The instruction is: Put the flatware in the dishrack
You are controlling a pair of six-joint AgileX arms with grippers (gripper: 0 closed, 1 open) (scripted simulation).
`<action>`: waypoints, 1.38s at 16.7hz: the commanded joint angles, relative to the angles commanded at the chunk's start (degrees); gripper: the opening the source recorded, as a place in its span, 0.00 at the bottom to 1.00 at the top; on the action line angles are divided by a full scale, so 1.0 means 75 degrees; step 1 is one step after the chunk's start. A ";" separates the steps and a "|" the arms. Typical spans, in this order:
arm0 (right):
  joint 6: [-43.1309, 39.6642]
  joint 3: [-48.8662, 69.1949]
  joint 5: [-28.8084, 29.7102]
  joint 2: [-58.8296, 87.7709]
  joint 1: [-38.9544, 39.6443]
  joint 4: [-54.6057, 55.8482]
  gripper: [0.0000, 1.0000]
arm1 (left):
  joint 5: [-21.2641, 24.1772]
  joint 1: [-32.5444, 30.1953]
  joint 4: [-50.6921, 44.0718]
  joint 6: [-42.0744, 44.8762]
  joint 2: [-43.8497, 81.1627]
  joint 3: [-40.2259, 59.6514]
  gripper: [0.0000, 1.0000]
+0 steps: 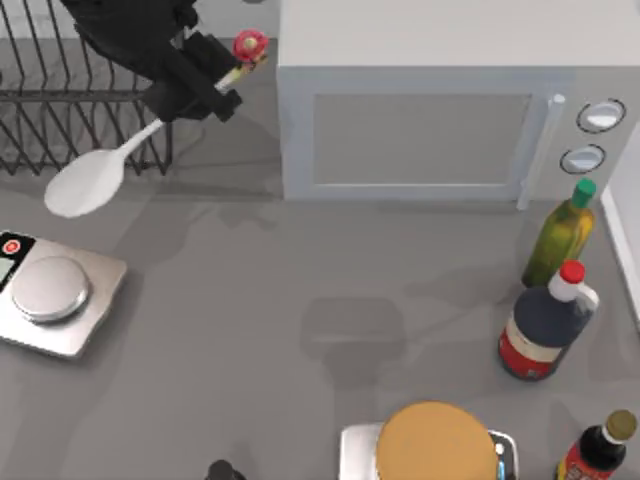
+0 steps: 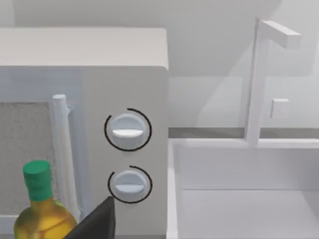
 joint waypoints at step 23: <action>0.0000 0.0000 0.0000 0.0000 0.0000 0.0000 1.00 | 0.1112 0.4647 0.8389 -0.3327 -0.6683 -0.5849 0.00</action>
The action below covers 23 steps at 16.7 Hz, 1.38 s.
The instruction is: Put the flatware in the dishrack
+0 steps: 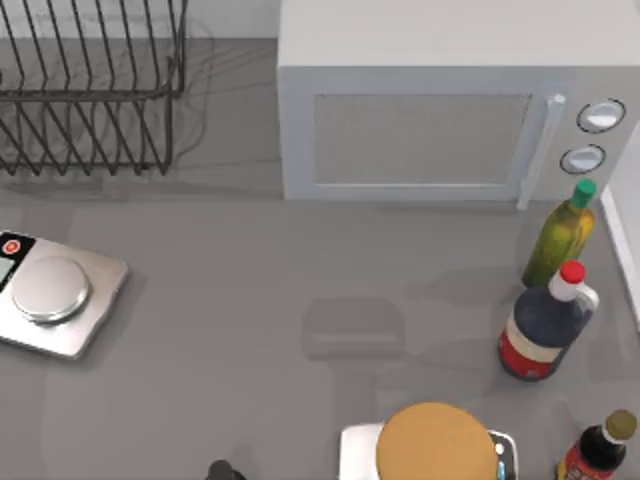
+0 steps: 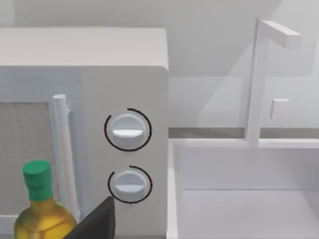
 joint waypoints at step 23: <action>0.0000 0.0000 0.0000 0.0000 0.0000 0.0000 1.00 | -0.0765 -0.0826 0.7982 0.0003 0.6490 -0.1478 0.00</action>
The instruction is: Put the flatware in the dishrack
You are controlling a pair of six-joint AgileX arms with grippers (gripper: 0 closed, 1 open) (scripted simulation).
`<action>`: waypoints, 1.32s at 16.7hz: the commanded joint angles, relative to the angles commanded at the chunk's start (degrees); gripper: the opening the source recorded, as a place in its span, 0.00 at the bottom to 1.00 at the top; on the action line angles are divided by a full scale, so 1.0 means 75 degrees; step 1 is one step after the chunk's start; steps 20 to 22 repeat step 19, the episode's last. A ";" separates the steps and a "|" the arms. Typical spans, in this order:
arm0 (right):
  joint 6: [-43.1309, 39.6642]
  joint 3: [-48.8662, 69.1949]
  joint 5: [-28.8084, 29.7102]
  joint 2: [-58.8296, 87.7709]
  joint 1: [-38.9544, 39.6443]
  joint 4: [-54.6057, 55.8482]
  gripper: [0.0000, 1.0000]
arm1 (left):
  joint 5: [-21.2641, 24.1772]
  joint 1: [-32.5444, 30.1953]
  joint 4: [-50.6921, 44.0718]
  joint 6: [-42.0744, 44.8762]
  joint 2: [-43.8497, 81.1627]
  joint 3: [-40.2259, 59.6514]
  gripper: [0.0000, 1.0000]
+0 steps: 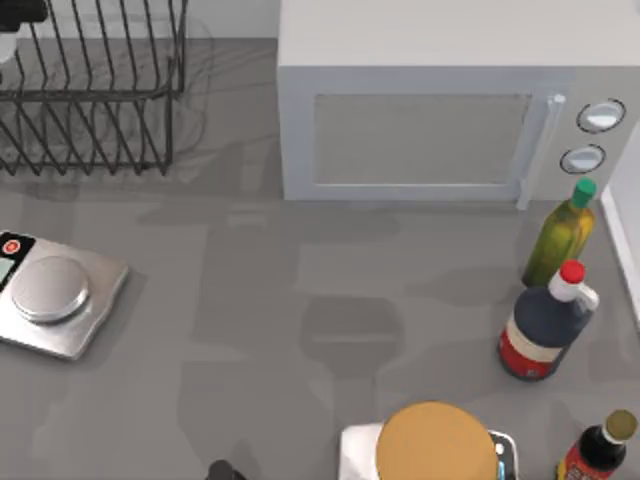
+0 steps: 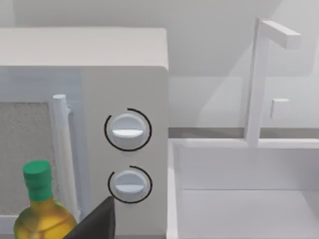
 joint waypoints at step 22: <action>0.0000 0.0000 0.0000 0.0000 0.0000 0.0000 1.00 | 0.0000 0.0000 0.0000 0.0000 0.0000 0.0000 1.00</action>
